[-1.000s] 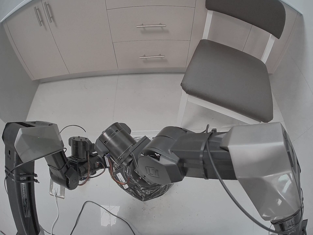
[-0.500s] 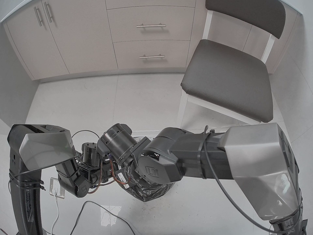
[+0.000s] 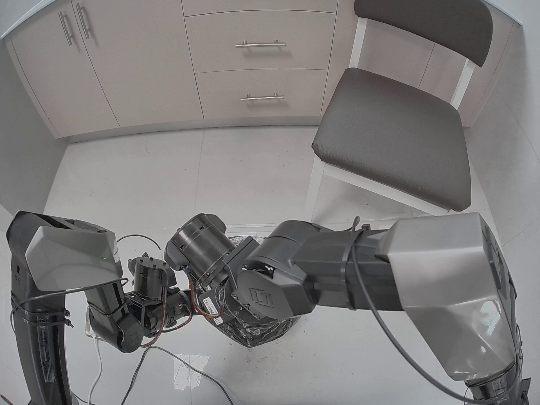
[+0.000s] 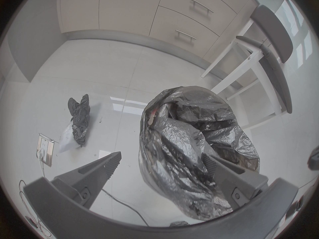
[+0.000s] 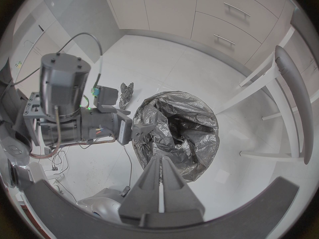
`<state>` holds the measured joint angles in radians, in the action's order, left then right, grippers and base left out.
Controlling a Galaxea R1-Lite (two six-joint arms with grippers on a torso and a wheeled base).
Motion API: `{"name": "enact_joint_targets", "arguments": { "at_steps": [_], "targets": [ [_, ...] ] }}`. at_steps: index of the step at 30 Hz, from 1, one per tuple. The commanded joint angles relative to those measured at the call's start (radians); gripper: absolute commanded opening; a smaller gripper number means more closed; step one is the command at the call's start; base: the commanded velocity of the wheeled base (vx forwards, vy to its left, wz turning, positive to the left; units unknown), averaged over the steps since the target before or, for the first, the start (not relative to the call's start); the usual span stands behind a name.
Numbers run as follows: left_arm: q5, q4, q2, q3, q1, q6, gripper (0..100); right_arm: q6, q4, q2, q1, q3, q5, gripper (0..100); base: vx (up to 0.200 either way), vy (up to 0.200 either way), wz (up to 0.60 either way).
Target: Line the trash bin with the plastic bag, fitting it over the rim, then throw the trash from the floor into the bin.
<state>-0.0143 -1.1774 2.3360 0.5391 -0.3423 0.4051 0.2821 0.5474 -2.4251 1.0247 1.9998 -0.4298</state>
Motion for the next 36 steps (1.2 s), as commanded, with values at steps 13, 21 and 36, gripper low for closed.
{"name": "enact_joint_targets", "arguments": {
  "at_steps": [13, 21, 36],
  "targets": [
    [-0.004, -0.070, -0.003, -0.085, -0.017, 0.001, 100, 0.000, 0.000, 0.000, 0.003, 0.000, -0.001, 0, 0.000, 0.000, 0.00],
    [0.000, -0.126, -0.004, -0.140, -0.046, 0.004, 100, 0.000, 0.000, 0.000, 0.003, 0.000, -0.003, 0, 0.000, 0.000, 0.00],
    [0.002, -0.119, 0.108, -0.039, -0.041, -0.008, 100, 0.002, -0.001, -0.012, 0.003, 0.000, -0.007, 0, 0.000, 0.000, 0.00]
  ]
}}
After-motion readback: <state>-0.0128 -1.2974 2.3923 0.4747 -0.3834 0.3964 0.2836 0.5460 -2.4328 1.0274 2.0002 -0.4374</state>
